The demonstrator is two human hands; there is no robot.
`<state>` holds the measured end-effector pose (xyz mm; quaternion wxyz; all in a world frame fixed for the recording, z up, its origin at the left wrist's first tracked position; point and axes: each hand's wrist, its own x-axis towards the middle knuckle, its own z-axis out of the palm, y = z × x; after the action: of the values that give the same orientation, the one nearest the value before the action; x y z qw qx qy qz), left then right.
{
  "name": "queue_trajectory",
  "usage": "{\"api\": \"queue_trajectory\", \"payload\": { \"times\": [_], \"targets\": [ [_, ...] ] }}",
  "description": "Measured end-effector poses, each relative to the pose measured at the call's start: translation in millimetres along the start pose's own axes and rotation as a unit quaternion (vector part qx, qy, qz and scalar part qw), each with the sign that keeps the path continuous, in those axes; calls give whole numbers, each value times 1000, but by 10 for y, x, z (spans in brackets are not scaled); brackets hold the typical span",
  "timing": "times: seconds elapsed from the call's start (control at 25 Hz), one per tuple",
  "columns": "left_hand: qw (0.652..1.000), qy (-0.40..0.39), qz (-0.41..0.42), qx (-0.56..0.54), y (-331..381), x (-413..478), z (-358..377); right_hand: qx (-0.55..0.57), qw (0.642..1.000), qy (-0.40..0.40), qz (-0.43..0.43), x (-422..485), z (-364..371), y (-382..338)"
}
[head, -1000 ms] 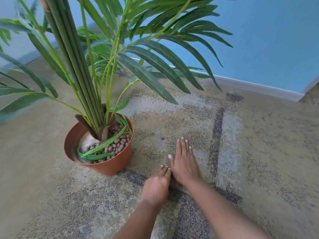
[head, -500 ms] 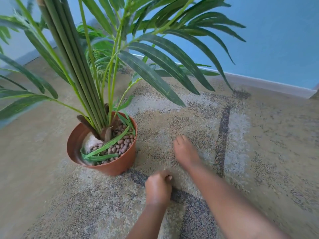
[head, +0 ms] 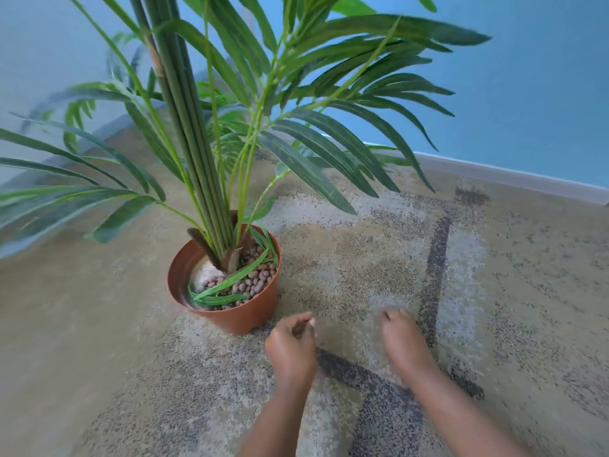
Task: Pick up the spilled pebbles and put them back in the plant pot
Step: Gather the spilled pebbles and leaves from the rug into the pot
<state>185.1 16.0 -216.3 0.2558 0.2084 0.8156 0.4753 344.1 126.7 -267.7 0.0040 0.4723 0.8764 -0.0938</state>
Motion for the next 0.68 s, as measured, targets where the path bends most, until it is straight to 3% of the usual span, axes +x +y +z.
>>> {"api": "queue_trajectory", "payload": {
  "times": [0.2,0.28,0.36,0.52,0.68],
  "targets": [
    [983,64,165,51,489,102,-524,168,982,-19,81,115,-160,96],
    [970,141,191,58,642,201,-830,222,969,-21,108,50,-281,53],
    [957,216,181,75,707,360,-1089,298,946,29,125,31,-500,-174],
    [959,236,67,138,587,646,-1355,409,905,115,-21,150,-1059,-1075],
    [959,219,63,167,443,692,-1357,408,895,114,-139,346,-1178,-1829]
  ]
}}
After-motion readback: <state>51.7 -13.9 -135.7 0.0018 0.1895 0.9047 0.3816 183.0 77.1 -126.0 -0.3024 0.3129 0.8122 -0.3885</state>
